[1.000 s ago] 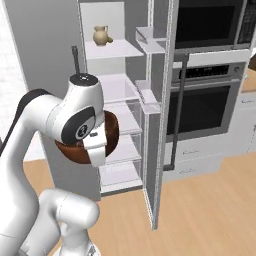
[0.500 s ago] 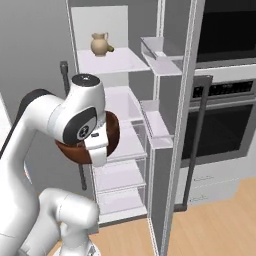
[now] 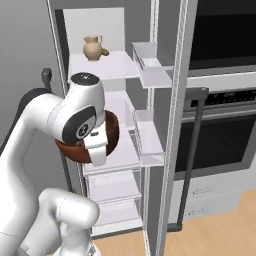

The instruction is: Pick the chicken drumstick and mushroom from their plates and place them in the bowl. Then put the bowl in the fridge.

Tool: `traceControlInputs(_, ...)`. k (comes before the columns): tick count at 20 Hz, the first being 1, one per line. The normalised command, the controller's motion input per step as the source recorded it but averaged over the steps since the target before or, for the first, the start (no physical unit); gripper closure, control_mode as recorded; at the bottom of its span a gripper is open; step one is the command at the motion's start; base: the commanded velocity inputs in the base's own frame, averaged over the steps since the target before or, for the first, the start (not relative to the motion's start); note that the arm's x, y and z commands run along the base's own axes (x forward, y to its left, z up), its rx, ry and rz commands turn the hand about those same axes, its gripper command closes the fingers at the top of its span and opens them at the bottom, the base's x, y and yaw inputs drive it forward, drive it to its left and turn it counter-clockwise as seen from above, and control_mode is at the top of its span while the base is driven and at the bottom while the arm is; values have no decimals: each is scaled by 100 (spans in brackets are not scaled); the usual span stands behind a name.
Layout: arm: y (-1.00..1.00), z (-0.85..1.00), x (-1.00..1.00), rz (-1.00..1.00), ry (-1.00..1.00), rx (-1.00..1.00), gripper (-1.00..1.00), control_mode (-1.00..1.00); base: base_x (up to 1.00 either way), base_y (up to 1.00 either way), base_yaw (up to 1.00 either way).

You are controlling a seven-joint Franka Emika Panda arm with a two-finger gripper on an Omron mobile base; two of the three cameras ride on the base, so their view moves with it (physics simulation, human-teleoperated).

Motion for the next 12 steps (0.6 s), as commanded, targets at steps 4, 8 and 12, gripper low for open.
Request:
traceControlInputs(4,0,0,0,0,0,0,100,100,61,1,15)
traceControlInputs(8,0,0,0,0,0,0,100,100,52,0,26)
traceControlInputs(12,0,0,0,0,0,0,100,100,21,-15,24)
